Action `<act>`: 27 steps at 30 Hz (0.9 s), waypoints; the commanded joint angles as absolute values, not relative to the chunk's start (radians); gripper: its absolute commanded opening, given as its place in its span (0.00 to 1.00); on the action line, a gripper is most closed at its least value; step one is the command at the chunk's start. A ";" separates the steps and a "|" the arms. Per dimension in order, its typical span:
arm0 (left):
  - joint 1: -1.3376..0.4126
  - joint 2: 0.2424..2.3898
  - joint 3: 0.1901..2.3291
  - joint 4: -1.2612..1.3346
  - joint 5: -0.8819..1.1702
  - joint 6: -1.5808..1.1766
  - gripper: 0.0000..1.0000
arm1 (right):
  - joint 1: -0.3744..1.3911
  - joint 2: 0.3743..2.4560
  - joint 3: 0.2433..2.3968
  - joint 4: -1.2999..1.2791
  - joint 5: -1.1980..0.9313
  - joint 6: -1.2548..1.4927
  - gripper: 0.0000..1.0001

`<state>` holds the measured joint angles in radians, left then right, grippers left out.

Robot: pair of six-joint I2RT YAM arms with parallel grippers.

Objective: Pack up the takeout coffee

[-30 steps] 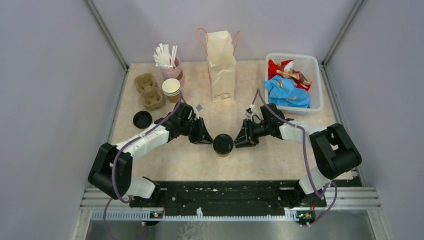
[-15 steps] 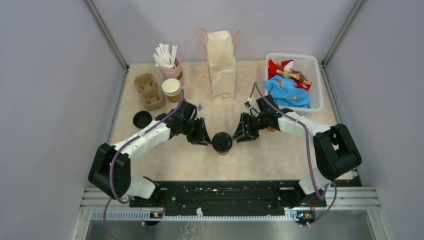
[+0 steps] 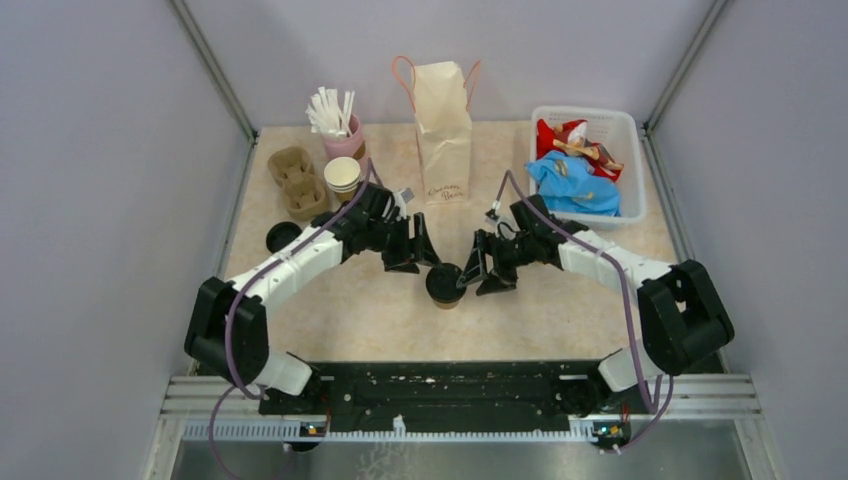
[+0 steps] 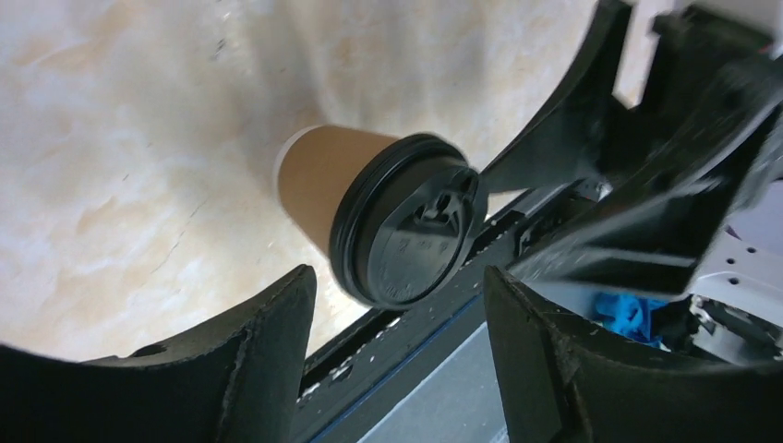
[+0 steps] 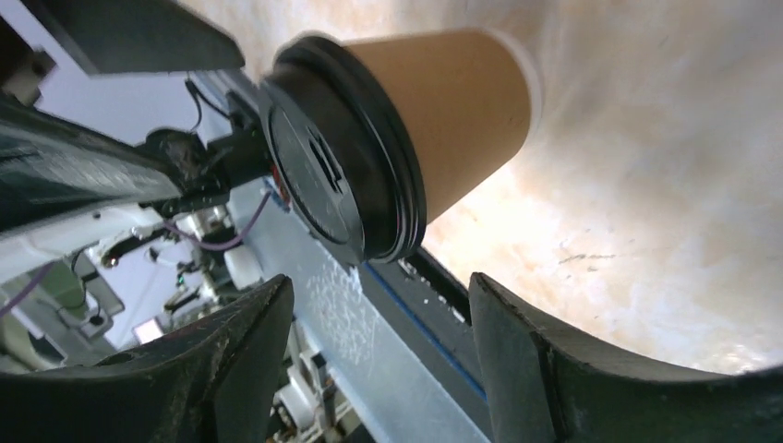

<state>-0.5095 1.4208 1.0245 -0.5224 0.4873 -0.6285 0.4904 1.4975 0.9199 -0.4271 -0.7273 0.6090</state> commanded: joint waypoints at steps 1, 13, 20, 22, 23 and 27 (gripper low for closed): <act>-0.507 1.498 1.055 -0.360 0.629 -0.618 0.71 | 0.531 1.460 0.833 -0.254 -0.783 0.741 0.70; -0.506 1.564 1.000 -0.367 0.580 -0.579 0.47 | 0.546 1.540 0.750 -0.069 -0.767 0.794 0.59; -0.508 1.537 0.911 -0.371 0.518 -0.593 0.34 | 0.538 1.571 0.729 -0.093 -0.714 0.728 0.51; -0.508 1.537 0.883 -0.379 0.498 -0.601 0.29 | 0.524 1.579 0.716 -0.098 -0.706 0.698 0.50; -0.508 1.535 0.867 -0.378 0.489 -0.607 0.28 | 0.514 1.588 0.705 -0.092 -0.708 0.681 0.50; -0.506 1.495 0.807 -0.389 0.460 -0.642 0.26 | 0.460 1.620 0.657 -0.074 -0.718 0.600 0.50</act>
